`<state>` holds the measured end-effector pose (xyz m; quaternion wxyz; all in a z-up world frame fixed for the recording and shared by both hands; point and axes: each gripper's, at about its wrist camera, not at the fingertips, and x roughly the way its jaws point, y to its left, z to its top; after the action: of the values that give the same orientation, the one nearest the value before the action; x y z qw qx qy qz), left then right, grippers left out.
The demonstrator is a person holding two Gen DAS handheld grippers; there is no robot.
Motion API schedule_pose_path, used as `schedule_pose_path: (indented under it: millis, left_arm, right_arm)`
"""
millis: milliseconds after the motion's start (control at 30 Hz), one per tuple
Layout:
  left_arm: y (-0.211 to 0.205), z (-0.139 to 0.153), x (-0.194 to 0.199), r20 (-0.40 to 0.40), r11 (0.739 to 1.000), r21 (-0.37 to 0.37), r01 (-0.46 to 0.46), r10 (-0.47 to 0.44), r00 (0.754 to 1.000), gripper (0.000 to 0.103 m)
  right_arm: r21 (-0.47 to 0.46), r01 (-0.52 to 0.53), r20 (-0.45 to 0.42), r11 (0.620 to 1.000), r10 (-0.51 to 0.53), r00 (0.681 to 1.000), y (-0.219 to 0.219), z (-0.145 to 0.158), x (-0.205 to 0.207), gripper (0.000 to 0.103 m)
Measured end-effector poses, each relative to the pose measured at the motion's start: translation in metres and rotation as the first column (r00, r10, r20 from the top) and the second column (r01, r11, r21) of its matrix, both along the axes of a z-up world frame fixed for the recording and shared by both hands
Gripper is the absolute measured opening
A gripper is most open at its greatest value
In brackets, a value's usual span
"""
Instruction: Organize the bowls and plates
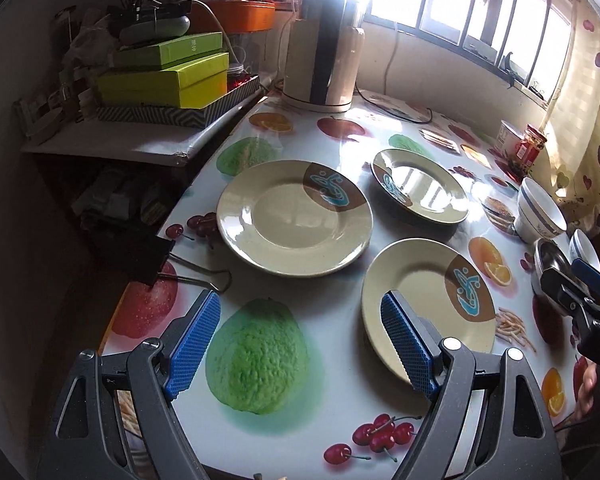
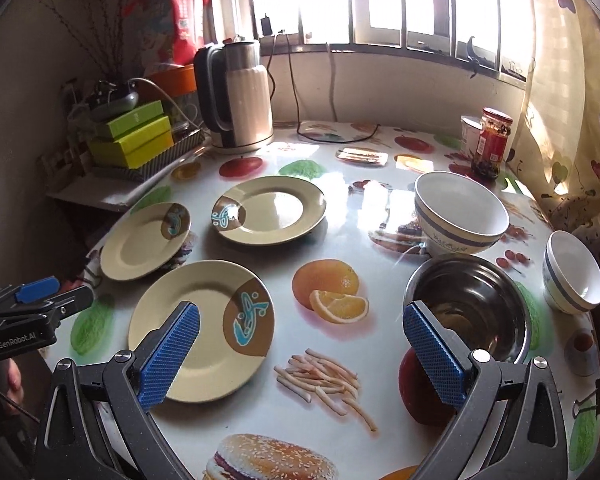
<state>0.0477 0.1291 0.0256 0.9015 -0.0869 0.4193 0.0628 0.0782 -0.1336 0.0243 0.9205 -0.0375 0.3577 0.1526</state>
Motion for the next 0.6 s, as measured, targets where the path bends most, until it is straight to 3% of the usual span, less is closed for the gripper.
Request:
schedule_pose_path:
  millis: [300, 500, 600]
  left_arm:
    - [0.043, -0.008, 0.029, -0.052, 0.997, -0.044, -0.057, 0.055, 0.997, 0.083]
    - [0.062, -0.013, 0.047, -0.059, 0.992, -0.088, -0.087, 0.082, 0.995, 0.072]
    - [0.069, -0.016, 0.056, -0.061, 0.989, -0.115, -0.091, 0.085, 0.995, 0.069]
  right_arm:
    - [0.104, -0.089, -0.091, 0.991, 0.099, 0.991, 0.045, -0.004, 0.05, 0.103]
    - [0.125, -0.136, -0.161, 0.983, 0.155, 0.975, 0.077, -0.015, 0.078, 0.102]
    - [0.129, -0.144, -0.195, 0.981, 0.167, 0.966, 0.09, -0.022, 0.088, 0.093]
